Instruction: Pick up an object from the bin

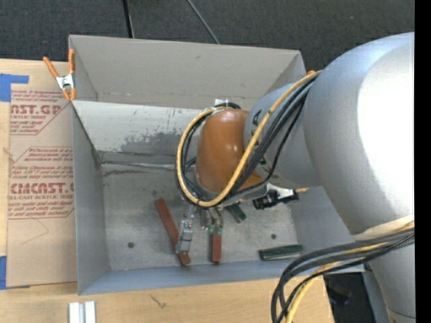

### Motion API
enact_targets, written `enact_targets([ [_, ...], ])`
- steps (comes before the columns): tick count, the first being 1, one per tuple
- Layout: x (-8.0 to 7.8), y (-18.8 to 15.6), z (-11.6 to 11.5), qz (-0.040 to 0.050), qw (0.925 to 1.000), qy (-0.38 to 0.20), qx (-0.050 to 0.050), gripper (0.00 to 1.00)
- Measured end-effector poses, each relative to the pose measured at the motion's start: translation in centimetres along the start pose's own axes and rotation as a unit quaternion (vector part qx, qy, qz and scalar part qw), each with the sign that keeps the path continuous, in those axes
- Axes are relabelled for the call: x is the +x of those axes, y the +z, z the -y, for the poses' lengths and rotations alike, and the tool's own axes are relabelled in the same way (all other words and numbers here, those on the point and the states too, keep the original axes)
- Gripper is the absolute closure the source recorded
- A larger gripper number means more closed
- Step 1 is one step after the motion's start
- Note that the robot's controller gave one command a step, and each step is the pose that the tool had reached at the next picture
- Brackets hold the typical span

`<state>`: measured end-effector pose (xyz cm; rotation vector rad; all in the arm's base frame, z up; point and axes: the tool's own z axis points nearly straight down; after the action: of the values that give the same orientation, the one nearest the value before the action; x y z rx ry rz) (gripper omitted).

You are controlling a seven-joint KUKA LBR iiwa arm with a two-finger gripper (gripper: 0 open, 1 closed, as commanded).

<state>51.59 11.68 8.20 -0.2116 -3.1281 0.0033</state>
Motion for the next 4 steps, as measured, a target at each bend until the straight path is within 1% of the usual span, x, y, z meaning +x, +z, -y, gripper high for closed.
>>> enact_targets([
  [1,-1.6,-2.5,-1.7,0.0032,0.989,0.148,-0.002,0.0],
  [2,-3.1,1.2,-3.8,0.0032,0.9943,0.107,-0.002,1.0],
  [3,-3.1,1.2,-3.8,0.0033,0.9943,0.107,-0.002,1.0],
  [4,-2.3,1.0,-3.0,0.0034,0.9997,0.024,-0.001,1.0],
])
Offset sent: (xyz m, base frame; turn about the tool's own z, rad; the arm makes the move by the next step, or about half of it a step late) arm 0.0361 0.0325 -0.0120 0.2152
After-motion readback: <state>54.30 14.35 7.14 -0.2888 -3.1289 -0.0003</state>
